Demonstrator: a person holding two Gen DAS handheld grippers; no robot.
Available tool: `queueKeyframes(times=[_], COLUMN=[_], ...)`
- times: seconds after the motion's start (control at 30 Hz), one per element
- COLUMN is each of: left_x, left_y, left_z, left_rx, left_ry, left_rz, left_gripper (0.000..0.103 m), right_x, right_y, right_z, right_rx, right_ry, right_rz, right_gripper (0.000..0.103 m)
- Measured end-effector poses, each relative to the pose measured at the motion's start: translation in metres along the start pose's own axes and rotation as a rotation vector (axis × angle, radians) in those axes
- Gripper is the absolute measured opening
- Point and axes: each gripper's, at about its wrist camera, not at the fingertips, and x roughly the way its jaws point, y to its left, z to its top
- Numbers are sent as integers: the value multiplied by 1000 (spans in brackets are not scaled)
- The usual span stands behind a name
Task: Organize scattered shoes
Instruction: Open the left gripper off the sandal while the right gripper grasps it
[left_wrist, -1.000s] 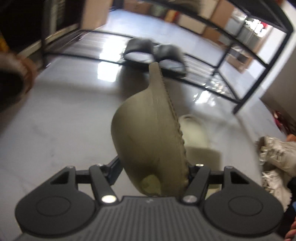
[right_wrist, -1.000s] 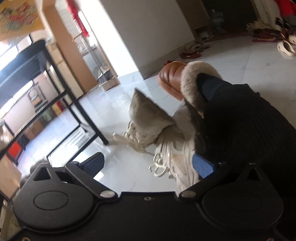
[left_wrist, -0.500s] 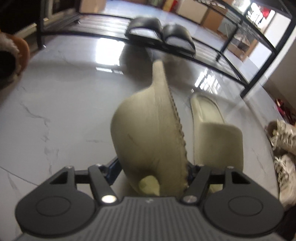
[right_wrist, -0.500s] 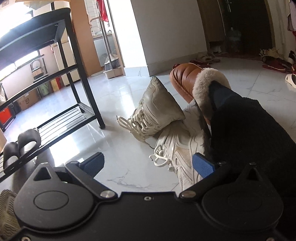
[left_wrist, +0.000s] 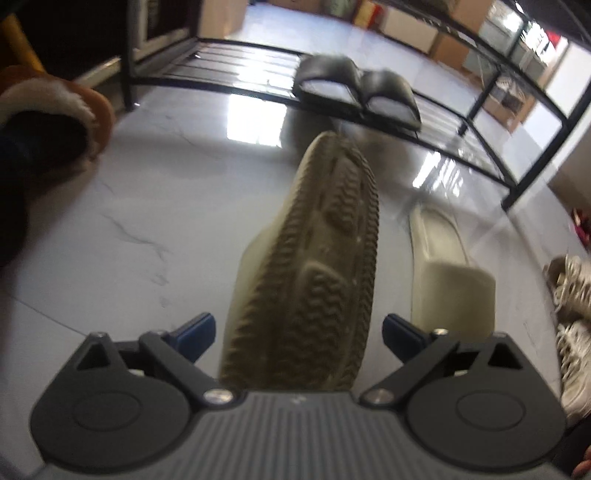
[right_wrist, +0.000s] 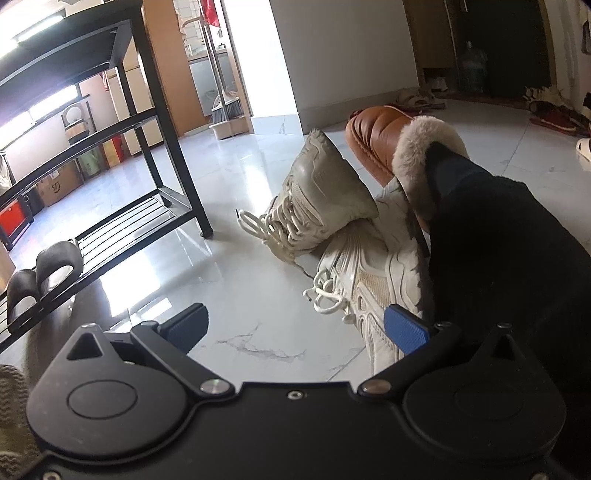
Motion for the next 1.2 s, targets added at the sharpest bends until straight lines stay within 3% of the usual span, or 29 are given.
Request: queueKeyframes(times=[0.23,0.37,0.47,0.6,0.67,0.83,1.0,1.2], left_x=[-35,-55,-57,-49,-47,-61,-77,-80], left_y=[41,65,73,75,77,97,123,139], left_z=[22,26,27,35,38,43,50,56], left_rx=[-149,-212,-198,-122,-95,-155,-264,-345], left_ry=[-123,-221,-253,-228,-227,-263,-312,-318], left_rz=[30,119,160,209,240,276,305,288], left_gripper=[99,102,102,102,102,102,102,102], right_x=[-8,-17,-36,-63,-80,-97,-102,-93], right_y=[13,42,86,148,192,265,304,336], right_z=[-5,-15,-32,-59,-77,-120,-145,-151], right_rx=[-79,-216,-404,-611,-720,-953,-1074,-1099], right_ry=[-14,1,-3,-40,-32,-31,-26,18], right_rz=[8,46,160,349,482,599,635,614], right_gripper=[103,103,103,103,103,103,103,103])
